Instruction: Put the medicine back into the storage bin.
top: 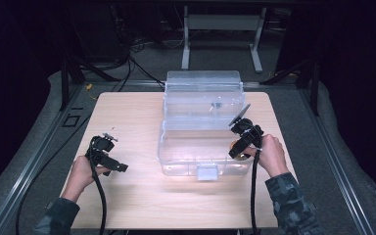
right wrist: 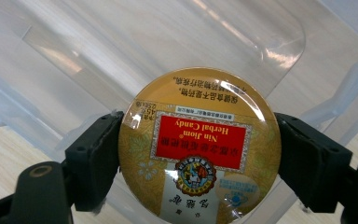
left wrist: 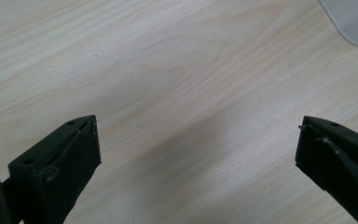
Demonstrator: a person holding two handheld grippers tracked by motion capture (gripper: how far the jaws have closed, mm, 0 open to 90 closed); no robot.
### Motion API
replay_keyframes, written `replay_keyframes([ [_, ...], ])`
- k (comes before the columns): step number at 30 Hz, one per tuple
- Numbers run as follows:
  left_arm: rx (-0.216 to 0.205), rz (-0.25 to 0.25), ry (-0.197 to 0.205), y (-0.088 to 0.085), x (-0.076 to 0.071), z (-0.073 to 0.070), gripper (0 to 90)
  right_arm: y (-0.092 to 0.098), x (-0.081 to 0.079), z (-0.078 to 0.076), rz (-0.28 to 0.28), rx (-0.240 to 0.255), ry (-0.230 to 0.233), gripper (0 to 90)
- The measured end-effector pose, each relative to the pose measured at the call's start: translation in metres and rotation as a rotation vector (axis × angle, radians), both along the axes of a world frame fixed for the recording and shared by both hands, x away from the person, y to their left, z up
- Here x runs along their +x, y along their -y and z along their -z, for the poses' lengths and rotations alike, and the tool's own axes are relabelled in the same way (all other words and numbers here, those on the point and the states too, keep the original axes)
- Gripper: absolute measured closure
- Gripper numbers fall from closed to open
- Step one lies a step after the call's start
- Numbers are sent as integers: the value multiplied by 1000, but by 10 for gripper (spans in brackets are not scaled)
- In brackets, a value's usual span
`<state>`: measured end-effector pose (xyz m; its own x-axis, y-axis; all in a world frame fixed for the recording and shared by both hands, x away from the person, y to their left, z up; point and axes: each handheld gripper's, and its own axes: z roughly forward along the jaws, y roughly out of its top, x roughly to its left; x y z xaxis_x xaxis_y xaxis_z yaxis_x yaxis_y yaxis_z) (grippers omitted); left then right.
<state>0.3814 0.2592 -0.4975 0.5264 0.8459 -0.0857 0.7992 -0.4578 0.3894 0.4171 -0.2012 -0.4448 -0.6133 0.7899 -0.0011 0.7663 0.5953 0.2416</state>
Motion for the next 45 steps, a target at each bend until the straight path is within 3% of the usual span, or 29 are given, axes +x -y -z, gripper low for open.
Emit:
replay_keyframes([
  [18, 1, -3, -4, 0, 0, 1, 2, 1, -1, 7, -4, -14, -20, 200],
  [19, -1, -4, -4, 1, 0, 1, 1, 1, -1, 5, -9, -33, -45, 200],
  [20, 0, -3, -3, 1, 0, 1, 2, 1, -1, 7, -8, -19, -23, 200],
  [25, -3, -1, -2, 2, 0, 0, 1, 3, -2, 6, -3, -23, -26, 156],
  [31, -9, 1, 8, 3, 1, -4, 1, 9, -7, -7, -12, 51, 5, 105],
  [33, -10, 2, 9, 4, 1, -5, 2, 11, -10, -10, -3, 55, 25, 92],
  [36, -9, 6, 13, 5, 2, -8, 2, 15, -13, -15, -10, 114, 46, 96],
  [45, -13, 24, 19, 15, 8, -15, 1, 15, -29, -19, -49, 182, 102, 109],
])
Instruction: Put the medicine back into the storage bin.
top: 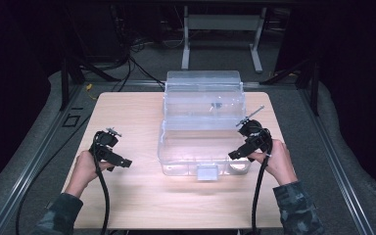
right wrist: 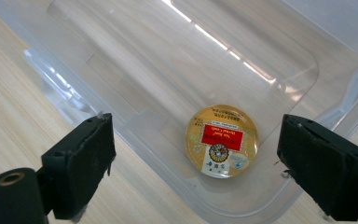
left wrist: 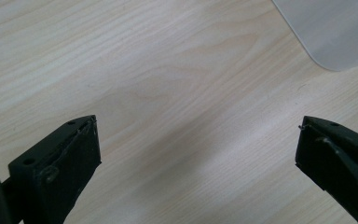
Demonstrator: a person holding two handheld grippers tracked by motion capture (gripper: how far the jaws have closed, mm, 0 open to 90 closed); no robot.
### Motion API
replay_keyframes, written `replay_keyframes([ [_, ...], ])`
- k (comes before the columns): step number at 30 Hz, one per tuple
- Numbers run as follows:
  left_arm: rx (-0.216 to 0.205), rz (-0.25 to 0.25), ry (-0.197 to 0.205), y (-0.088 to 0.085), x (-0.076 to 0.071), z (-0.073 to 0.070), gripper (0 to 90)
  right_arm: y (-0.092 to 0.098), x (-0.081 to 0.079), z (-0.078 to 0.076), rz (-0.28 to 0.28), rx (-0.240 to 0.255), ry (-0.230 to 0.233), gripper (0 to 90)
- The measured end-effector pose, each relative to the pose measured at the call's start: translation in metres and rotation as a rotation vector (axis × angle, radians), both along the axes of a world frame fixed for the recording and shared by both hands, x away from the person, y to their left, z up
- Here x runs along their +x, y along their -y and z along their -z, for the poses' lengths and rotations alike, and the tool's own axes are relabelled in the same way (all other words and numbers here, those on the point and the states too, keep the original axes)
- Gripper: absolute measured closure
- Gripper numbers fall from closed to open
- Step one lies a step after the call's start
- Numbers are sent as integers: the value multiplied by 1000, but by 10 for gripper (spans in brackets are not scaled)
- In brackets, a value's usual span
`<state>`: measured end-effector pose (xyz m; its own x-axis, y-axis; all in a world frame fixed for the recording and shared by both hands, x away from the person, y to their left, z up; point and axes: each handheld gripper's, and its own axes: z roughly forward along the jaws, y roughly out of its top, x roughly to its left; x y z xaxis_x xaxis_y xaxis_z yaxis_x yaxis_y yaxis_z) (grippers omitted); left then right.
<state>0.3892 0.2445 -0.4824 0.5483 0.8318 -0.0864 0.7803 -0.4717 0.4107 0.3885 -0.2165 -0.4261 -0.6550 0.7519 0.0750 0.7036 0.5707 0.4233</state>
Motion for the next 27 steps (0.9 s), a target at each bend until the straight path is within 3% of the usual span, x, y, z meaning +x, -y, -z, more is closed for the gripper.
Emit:
replay_keyframes([
  [7, -13, 8, 11, 5, 6, -9, 1, -2, -10, 1, -14, 37, 30, 117],
  [27, -48, 58, 35, 31, 26, -33, 1, -12, -24, 14, -44, 59, 51, 134],
])
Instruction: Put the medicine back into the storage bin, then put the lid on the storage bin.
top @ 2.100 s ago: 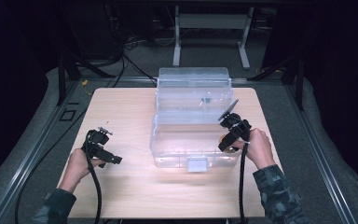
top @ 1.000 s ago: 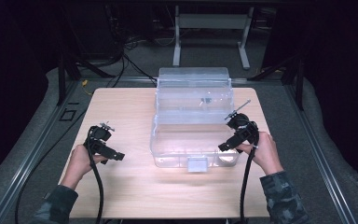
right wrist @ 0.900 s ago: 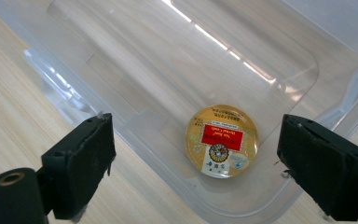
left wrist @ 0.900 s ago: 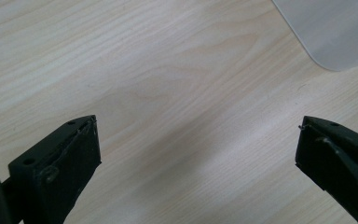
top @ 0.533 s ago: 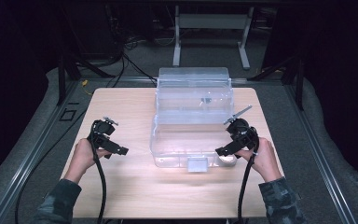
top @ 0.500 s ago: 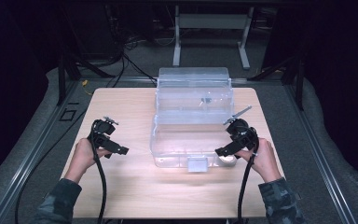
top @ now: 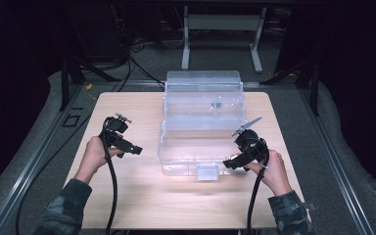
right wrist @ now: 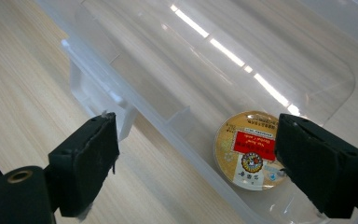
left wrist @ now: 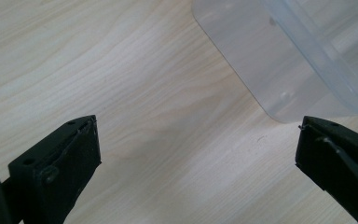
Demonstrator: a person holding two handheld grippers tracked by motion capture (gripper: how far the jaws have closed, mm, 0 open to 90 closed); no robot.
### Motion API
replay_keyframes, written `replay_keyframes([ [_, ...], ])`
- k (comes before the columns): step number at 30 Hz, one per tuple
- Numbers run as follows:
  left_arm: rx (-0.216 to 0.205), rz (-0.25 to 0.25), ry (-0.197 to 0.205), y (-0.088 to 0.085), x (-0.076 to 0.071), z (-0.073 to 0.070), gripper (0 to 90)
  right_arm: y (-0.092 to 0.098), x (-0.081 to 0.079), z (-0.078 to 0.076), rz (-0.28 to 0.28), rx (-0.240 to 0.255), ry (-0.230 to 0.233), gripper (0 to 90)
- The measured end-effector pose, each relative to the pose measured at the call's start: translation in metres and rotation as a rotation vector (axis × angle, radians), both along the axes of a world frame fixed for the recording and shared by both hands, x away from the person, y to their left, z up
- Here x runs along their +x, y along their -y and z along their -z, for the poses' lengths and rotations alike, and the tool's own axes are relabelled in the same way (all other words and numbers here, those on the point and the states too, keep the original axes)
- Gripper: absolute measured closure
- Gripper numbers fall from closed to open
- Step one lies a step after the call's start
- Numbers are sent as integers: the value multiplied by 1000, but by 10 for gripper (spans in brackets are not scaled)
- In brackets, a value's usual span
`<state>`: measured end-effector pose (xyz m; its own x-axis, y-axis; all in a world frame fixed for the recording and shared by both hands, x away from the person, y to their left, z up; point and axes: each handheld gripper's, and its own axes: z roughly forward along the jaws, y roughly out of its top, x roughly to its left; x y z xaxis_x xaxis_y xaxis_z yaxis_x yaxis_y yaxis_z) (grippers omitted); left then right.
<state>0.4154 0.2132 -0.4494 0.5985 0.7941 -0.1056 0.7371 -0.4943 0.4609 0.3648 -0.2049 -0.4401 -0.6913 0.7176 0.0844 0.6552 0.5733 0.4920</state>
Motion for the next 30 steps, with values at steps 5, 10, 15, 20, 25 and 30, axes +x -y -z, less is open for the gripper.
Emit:
replay_keyframes([
  [5, -11, 13, 9, 8, 5, -6, 1, -1, -2, 0, -2, 2, 8, 135],
  [10, -17, 28, 28, 16, 10, -15, 1, -3, -3, 4, -7, 6, 8, 136],
  [15, -28, 45, 44, 25, 17, -22, 1, -6, -3, 7, -12, 4, 7, 138],
  [20, -33, 63, 68, 34, 24, -33, 1, -6, -3, 9, -13, 6, 14, 142],
  [25, -50, 79, 93, 46, 32, -43, 1, -5, -4, 10, -10, 12, 18, 144],
  [30, -59, 106, 114, 61, 42, -52, 1, -2, -5, 10, -5, 18, 21, 147],
])
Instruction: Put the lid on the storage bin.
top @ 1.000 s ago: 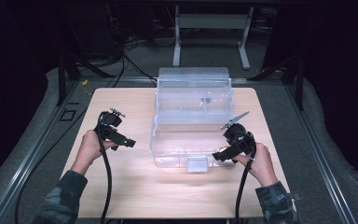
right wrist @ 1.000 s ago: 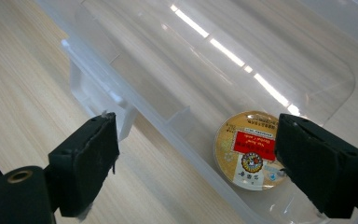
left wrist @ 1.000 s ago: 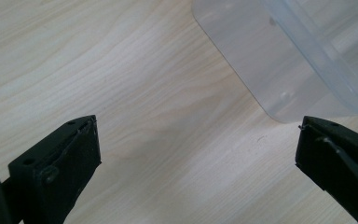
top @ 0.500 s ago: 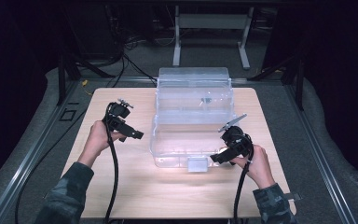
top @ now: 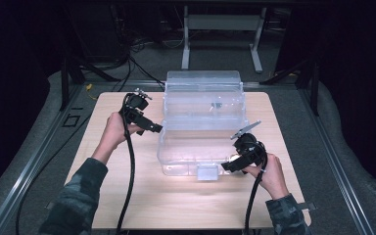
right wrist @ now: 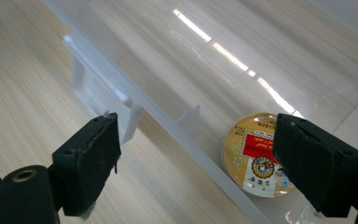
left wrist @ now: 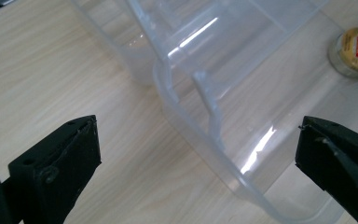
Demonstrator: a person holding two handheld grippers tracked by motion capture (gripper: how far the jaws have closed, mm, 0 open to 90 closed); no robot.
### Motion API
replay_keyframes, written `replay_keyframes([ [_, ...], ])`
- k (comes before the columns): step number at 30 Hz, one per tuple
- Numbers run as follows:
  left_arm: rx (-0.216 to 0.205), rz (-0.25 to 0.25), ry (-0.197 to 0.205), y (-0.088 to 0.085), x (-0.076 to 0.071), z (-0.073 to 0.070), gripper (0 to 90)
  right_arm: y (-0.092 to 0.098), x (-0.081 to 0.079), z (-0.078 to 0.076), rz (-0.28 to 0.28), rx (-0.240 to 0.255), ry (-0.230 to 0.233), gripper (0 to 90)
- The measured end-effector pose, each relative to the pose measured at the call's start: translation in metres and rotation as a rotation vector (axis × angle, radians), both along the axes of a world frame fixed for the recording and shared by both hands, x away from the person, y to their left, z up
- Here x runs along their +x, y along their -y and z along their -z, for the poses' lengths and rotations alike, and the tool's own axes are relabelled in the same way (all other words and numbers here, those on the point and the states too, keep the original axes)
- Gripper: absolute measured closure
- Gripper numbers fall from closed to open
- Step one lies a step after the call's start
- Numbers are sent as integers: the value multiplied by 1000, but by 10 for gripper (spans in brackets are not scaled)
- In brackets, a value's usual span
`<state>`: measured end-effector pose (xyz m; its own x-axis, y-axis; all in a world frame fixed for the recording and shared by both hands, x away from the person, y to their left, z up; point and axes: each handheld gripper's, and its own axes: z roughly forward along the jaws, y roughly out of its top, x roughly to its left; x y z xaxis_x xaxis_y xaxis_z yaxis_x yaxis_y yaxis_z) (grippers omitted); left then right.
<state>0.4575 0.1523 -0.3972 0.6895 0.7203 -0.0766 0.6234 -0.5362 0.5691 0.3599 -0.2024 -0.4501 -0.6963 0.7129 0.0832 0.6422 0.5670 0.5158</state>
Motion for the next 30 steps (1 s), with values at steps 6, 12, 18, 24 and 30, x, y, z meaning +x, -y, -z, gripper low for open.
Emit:
replay_keyframes([
  [6, -5, 27, 23, 18, 14, -12, 1, 1, -1, 0, 0, 1, 4, 151],
  [12, -15, 39, 47, 33, 26, -20, 1, 2, -1, 4, -3, -4, 3, 168],
  [18, -24, 52, 69, 45, 38, -23, 1, 3, -2, 6, -8, 18, 3, 184],
  [24, -44, 57, 79, 52, 50, -22, 1, 4, -3, 7, -7, 17, 2, 190],
  [30, -28, 71, 102, 63, 61, -16, 1, 3, -3, 8, 1, 4, 10, 194],
])
